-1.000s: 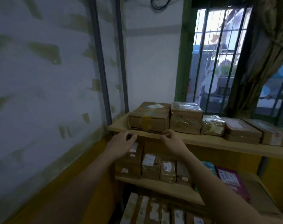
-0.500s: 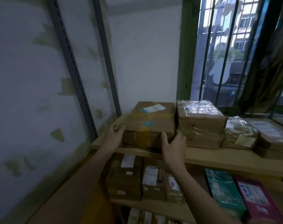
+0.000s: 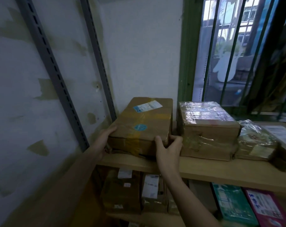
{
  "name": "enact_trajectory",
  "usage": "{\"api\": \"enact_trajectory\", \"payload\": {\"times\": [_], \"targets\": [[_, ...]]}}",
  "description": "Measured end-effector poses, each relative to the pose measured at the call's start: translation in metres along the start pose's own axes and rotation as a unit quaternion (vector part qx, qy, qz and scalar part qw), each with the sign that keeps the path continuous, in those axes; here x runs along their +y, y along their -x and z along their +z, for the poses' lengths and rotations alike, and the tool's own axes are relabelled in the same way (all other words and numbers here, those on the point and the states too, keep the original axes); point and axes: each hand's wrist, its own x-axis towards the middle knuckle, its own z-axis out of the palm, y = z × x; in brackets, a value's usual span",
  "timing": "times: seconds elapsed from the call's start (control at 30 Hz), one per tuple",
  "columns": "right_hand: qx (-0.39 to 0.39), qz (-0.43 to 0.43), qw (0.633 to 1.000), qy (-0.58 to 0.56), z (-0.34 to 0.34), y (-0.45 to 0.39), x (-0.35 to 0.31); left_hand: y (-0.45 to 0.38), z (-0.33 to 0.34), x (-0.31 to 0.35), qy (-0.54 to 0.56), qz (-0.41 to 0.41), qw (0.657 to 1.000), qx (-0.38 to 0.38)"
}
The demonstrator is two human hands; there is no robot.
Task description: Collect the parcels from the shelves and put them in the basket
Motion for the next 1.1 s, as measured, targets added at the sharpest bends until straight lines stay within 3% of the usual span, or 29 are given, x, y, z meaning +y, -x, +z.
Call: {"api": "enact_trajectory", "payload": {"times": [0.17, 0.37, 0.67, 0.9, 1.1], "targets": [[-0.017, -0.060, 0.997, -0.039, 0.014, -0.006, -0.006, -0.005, -0.013, 0.000, 0.183, 0.058, 0.981, -0.039], [-0.103, -0.075, 0.992, -0.024, 0.024, -0.026, -0.019, -0.009, -0.048, -0.007, 0.265, 0.126, 0.949, -0.116], [-0.117, -0.125, 0.983, -0.062, 0.038, -0.023, -0.010, -0.010, -0.070, -0.007, 0.241, 0.161, 0.936, -0.199], [-0.099, -0.127, 0.985, -0.067, 0.039, -0.020, -0.017, -0.008, -0.073, -0.001, 0.196, 0.174, 0.945, -0.196], [-0.105, -0.125, 0.986, -0.034, 0.033, -0.015, -0.015, -0.010, -0.065, 0.009, 0.076, 0.194, 0.965, -0.161]]}}
